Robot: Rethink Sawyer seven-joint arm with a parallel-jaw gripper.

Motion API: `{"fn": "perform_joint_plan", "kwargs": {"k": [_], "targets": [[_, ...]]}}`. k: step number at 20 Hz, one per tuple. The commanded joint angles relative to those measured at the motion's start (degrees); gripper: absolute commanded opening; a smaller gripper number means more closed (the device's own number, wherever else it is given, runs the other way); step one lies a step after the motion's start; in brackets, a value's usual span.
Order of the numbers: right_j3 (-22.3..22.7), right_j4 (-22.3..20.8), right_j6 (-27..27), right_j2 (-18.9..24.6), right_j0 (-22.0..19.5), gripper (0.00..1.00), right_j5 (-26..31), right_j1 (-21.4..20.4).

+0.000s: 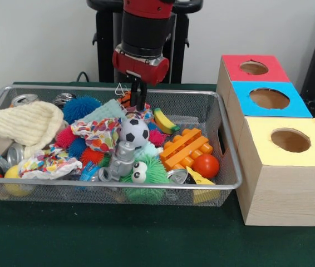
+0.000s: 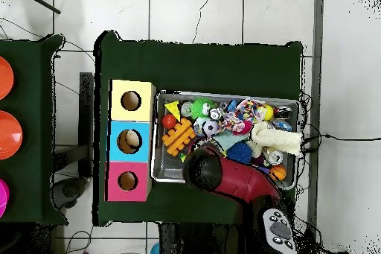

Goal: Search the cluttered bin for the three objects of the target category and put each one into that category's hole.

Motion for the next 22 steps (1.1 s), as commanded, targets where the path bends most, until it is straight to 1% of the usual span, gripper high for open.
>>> {"fn": "perform_joint_plan", "kwargs": {"k": [1,7,15,20,22], "targets": [[-0.9,-2.2,3.7,4.3,-3.1,0.00,-1.4,4.2],[-1.1,-2.9,3.6,5.6,-4.4,0.00,-3.8,6.2],[-1.2,-3.6,3.8,5.9,-4.8,0.00,-4.5,6.8],[-2.0,-3.9,3.8,6.1,-5.1,0.00,-6.3,8.7],[-2.2,-3.9,3.7,6.0,-4.9,0.00,-6.1,8.8]]}}
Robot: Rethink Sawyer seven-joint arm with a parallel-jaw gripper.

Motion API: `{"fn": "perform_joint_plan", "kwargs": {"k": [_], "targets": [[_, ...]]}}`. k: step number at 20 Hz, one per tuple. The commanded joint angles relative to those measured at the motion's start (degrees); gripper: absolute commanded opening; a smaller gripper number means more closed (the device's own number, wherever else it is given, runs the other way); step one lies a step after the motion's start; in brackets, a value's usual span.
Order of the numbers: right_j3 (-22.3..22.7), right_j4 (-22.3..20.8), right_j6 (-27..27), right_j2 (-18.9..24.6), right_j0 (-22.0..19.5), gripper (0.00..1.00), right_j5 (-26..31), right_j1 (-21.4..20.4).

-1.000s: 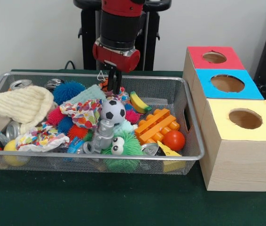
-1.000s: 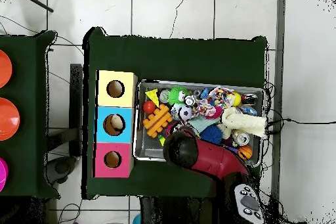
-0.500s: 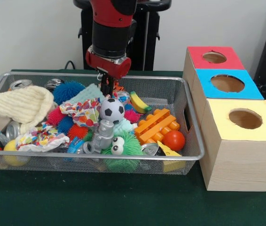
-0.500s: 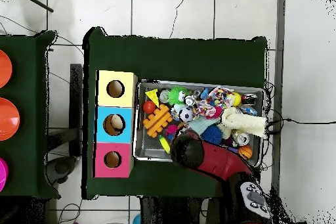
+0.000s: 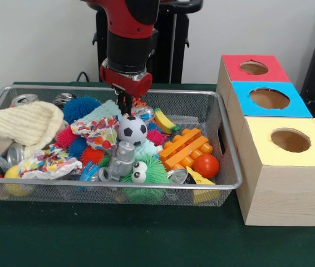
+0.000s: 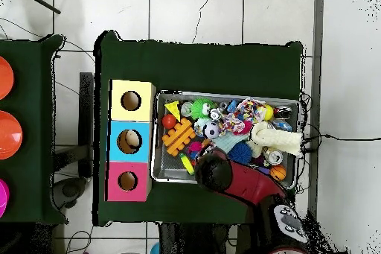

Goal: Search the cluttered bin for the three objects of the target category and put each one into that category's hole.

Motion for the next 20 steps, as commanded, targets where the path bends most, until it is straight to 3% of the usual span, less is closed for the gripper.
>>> {"fn": "perform_joint_plan", "kwargs": {"k": [1,14,20], "targets": [[-2.1,-2.9,3.7,5.5,-1.0,1.00,-3.1,3.5],[-2.3,-3.2,4.0,5.2,-0.8,1.00,-4.4,4.1],[-1.5,-2.3,4.3,4.5,0.2,1.00,-1.5,1.6]]}}
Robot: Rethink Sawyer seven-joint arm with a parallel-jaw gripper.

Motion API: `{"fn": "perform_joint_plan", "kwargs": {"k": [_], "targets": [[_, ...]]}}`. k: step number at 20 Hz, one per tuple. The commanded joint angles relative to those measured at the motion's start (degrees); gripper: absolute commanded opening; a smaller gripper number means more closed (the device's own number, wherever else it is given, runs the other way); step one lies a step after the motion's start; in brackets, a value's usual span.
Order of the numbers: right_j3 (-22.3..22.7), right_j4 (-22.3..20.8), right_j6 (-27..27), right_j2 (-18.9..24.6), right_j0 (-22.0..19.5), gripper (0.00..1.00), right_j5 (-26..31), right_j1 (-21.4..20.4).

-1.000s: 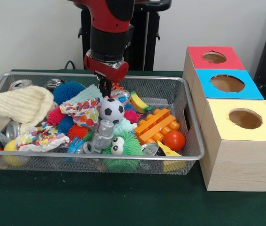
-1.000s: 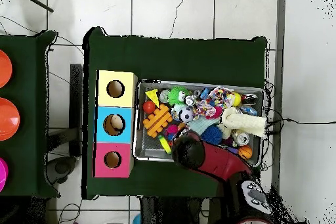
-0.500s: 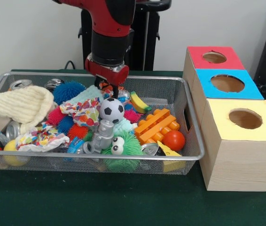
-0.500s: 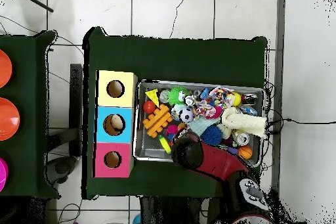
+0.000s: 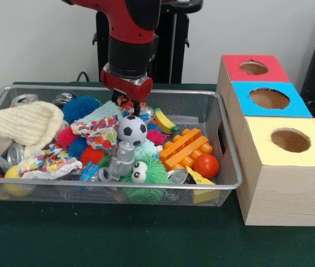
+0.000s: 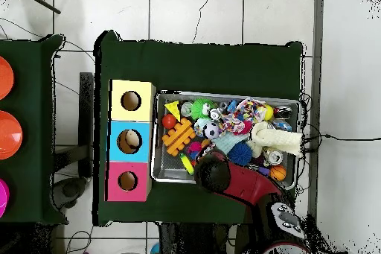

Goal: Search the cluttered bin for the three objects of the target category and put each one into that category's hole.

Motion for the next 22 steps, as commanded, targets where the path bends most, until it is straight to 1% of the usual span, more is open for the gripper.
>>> {"fn": "perform_joint_plan", "kwargs": {"k": [1,3,7,12,16,22], "targets": [[-1.2,-1.4,4.4,4.1,0.5,1.00,1.5,-0.4],[-0.8,-1.0,4.6,3.6,1.1,1.00,2.7,-1.6],[-0.1,-0.3,5.8,2.9,2.1,1.00,2.5,-2.0],[1.4,2.5,9.5,1.6,4.1,1.00,2.7,-3.1],[2.3,3.6,11.1,1.0,5.2,1.00,1.6,-3.0],[2.7,3.9,10.9,1.1,5.2,1.00,0.2,-2.2]]}}
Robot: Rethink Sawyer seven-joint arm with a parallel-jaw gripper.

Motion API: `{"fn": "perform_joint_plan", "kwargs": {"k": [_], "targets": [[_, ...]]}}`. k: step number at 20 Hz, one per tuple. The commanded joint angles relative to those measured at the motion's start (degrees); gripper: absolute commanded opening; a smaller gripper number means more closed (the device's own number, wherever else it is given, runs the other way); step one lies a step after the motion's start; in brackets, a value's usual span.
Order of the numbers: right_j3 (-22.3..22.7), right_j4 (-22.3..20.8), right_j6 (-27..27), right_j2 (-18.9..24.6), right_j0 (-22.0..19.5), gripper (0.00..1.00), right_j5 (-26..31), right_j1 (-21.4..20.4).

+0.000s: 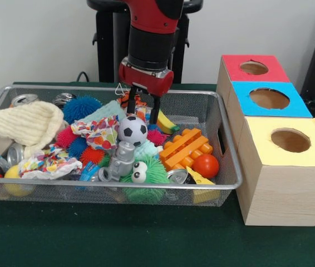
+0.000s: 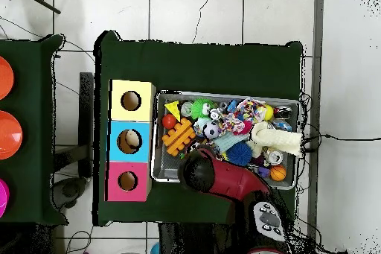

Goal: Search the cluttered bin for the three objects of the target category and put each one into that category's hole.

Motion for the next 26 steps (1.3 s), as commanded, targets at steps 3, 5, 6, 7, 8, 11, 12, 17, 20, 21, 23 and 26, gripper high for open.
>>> {"fn": "perform_joint_plan", "kwargs": {"k": [3,5,6,7,8,11,12,17,20,21,23,26], "targets": [[2.2,2.8,10.7,1.9,-0.3,1.00,-0.1,1.2],[2.1,2.5,10.4,2.1,-0.7,1.00,-0.5,1.4],[2.1,2.2,10.2,2.5,-1.0,1.00,-1.1,1.9],[2.1,1.9,10.0,2.8,-1.4,1.00,-1.7,2.3],[2.1,1.7,9.9,2.9,-1.6,1.00,-2.1,2.6],[2.1,1.4,9.8,3.3,-2.0,1.00,-2.6,3.0],[2.0,1.4,9.6,3.4,-2.2,1.00,-2.7,3.0],[4.7,-0.5,10.7,5.1,-3.9,1.00,-8.6,2.7],[6.8,-0.9,10.6,4.0,-3.4,1.00,-8.7,0.6],[7.5,-1.0,10.5,3.5,-3.0,1.00,-8.7,-0.2],[8.5,-0.7,10.4,2.7,-2.1,1.00,-8.4,-1.4],[9.2,0.3,10.1,2.1,-1.2,1.00,-7.3,-2.7]]}}
